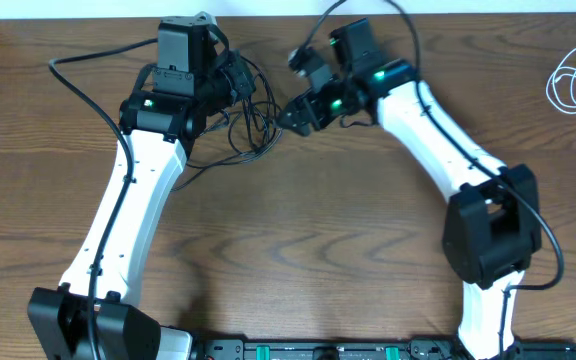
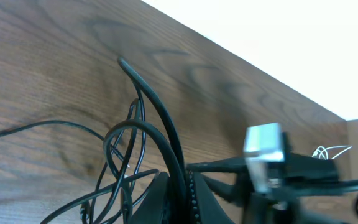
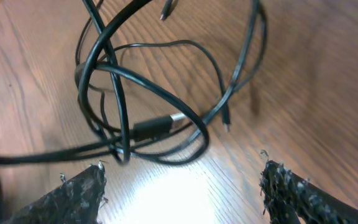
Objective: Untangle cables
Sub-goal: 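Move the right gripper to the black bundle beside the left gripper and grasp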
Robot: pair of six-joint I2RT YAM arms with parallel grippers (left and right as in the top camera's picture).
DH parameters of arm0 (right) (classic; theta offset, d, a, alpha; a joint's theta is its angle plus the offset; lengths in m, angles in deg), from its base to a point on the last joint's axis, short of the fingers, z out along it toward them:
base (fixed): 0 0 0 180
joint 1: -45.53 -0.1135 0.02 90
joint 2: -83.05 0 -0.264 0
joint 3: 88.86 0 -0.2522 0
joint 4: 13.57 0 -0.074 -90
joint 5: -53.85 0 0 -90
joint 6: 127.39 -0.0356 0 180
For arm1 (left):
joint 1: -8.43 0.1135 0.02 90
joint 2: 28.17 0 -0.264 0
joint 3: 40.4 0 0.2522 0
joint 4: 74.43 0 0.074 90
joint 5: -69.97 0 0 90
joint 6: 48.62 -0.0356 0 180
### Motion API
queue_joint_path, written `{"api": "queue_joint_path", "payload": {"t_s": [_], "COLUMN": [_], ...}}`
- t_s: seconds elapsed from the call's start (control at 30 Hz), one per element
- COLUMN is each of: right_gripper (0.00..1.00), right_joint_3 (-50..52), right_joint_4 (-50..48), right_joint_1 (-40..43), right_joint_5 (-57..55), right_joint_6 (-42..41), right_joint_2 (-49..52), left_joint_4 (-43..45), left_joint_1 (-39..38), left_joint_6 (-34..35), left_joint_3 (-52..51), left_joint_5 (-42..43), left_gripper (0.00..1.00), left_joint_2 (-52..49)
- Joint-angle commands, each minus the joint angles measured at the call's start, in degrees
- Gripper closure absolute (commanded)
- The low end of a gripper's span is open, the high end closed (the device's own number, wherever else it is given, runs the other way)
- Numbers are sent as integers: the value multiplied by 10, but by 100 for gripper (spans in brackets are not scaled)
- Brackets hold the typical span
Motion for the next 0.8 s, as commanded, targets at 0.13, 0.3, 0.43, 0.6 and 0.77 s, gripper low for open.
{"api": "queue_joint_path", "payload": {"t_s": [0.13,0.3,0.43,0.6,0.77], "right_gripper": [29,35,46,75,99], "right_joint_3": [5,5,5,5,4], "right_joint_4": [-49,-92,-137,-153,-145], "right_joint_1": [-36,-52,-62,-65,-45], "right_joint_5": [-84,-120,-146,-214,-226], "right_joint_6": [-28,-28,-40,-85,-114], "right_joint_2": [35,54,70,80,68], "left_joint_4": [-4,-13,-14,-21,-35], "left_joint_1": [0,0,0,0,6], "left_joint_6": [37,37,37,34,4], "left_joint_3": [0,0,0,0,0], "left_joint_5": [9,10,24,24,-36], "left_gripper": [93,92,93,93,92], "left_joint_2": [-2,-2,-2,-2,-2]}}
